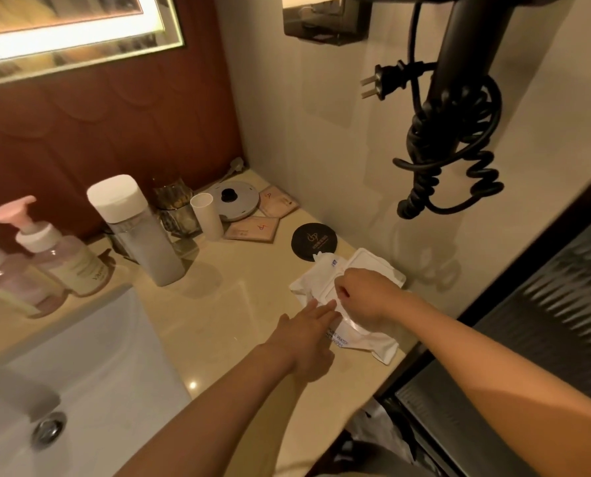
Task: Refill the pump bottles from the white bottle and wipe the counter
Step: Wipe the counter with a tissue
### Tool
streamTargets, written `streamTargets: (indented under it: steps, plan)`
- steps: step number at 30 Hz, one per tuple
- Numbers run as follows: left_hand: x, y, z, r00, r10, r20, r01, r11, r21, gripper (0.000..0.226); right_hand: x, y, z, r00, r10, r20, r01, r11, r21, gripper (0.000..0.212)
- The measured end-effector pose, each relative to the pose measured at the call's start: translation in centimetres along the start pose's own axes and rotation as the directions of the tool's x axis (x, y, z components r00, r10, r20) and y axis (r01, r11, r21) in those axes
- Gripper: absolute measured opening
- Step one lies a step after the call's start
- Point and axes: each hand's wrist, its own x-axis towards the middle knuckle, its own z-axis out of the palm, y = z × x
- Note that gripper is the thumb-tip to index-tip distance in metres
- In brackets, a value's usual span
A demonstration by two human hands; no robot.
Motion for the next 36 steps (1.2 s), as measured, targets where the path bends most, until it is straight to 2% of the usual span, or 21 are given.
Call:
streamTargets:
  steps: [3, 6, 12, 14, 16, 18, 20, 22, 25, 28, 29, 33, 36]
  plan:
    - [-0.1, 0.0, -0.2, 1.0, 0.011, -0.004, -0.011, 0.999, 0.034, 0.069, 0.8, 1.0, -0.2, 0.998, 0.028, 0.054, -0.039, 0.976, 0.216, 0.025]
    - [-0.2, 0.0, -0.3, 1.0, 0.018, -0.007, -0.017, 0.999, 0.042, 0.068, 0.8, 1.7, -0.3, 0.993, 0.103, 0.059, -0.118, 0.903, 0.413, 0.021]
    - [-0.2, -0.2, -0.1, 1.0, 0.025, -0.016, -0.025, 0.999, 0.036, 0.067, -0.5, 1.7, 1.0, 0.934, 0.3, -0.193, -0.101, 0.742, 0.663, 0.014]
    - [-0.1, -0.2, 0.0, 0.999, 0.027, -0.018, -0.026, 0.999, 0.037, 0.069, -1.1, 1.4, 1.6, 0.94, 0.291, -0.181, -0.133, 0.796, 0.59, 0.032]
    - [-0.1, -0.3, 0.1, 1.0, 0.021, -0.011, -0.021, 0.999, 0.035, 0.073, -1.6, 0.9, 1.9, 0.955, 0.237, -0.178, -0.169, 0.929, 0.328, 0.034]
    - [-0.1, -0.3, 0.1, 1.0, 0.022, -0.003, -0.022, 0.999, 0.032, 0.072, -1.7, 0.6, 1.9, 0.956, 0.22, -0.197, -0.179, 0.962, 0.204, 0.04]
    - [-0.2, -0.3, 0.1, 0.999, 0.033, -0.004, -0.032, 0.998, 0.045, 0.071, -1.6, 0.4, 2.1, 0.953, 0.209, -0.217, -0.149, 0.953, 0.264, 0.049]
    - [-0.3, -0.2, 0.0, 0.999, 0.033, 0.001, -0.033, 0.998, 0.057, 0.072, -1.5, 0.5, 2.3, 0.94, 0.216, -0.265, -0.097, 0.912, 0.399, 0.052]
    - [-0.4, -0.2, 0.0, 1.0, 0.025, 0.006, -0.025, 0.998, 0.061, 0.074, -1.6, 0.3, 2.4, 0.905, 0.295, -0.305, -0.052, 0.791, 0.61, 0.053]
    - [-0.5, -0.1, 0.0, 1.0, 0.021, 0.009, -0.022, 0.999, 0.048, 0.073, -1.8, 0.0, 2.2, 0.869, 0.408, -0.279, 0.018, 0.539, 0.842, 0.055]
    - [-0.5, -0.1, 0.1, 1.0, 0.021, 0.01, -0.022, 0.999, 0.044, 0.072, -1.9, 0.0, 1.9, 0.865, 0.426, -0.267, 0.041, 0.47, 0.882, 0.053]
    - [-0.4, -0.2, 0.3, 0.999, 0.04, -0.035, -0.039, 0.999, 0.007, 0.073, -2.3, -0.2, 0.2, 0.865, 0.447, -0.227, 0.083, 0.32, 0.944, 0.043]
    - [-0.3, -0.4, 0.7, 0.996, 0.04, -0.083, -0.048, 0.994, -0.097, 0.076, -2.6, -0.4, -0.8, 0.888, 0.44, -0.135, 0.103, 0.097, 0.99, 0.029]
